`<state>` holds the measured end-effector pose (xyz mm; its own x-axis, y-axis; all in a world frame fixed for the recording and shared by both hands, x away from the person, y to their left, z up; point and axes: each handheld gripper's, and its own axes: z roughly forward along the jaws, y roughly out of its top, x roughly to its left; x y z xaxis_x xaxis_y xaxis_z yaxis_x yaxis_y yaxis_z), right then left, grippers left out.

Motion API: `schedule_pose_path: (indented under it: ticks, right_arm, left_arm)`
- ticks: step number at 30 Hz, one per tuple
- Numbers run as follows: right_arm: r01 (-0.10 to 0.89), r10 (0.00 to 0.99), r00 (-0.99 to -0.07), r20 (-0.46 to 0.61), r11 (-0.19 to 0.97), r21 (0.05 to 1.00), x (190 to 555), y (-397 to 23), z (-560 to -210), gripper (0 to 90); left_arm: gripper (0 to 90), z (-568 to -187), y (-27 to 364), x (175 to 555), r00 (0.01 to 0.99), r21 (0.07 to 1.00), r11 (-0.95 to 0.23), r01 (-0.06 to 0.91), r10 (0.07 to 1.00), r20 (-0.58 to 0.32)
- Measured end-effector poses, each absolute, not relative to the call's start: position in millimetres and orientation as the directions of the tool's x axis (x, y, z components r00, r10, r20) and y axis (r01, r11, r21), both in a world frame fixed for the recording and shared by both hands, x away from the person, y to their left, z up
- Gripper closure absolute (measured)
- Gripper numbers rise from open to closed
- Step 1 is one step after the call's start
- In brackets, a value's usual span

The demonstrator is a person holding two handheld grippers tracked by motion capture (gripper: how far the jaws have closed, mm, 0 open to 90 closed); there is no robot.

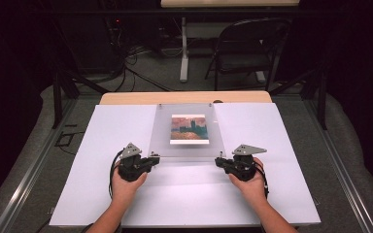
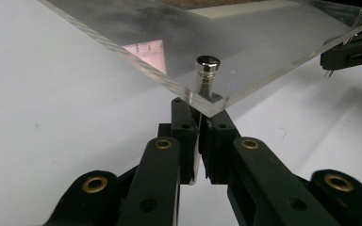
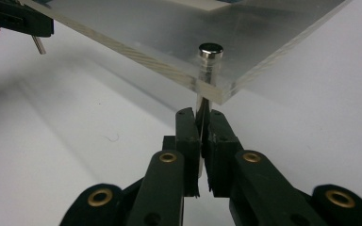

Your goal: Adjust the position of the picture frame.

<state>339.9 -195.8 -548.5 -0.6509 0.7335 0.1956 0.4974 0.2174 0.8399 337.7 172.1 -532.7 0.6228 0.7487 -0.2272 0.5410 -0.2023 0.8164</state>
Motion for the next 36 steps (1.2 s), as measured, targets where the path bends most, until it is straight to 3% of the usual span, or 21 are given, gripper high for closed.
schedule_pose_path:
  ticks: [36]
  right_arm:
    - [0.507,0.764,-0.624,0.165,0.234,0.830,348.6,-198.4,-553.3,85.4]
  left_arm:
    - [84.7,-547.8,164.2,351.2,0.611,0.793,-0.203,0.574,0.751,-0.250]
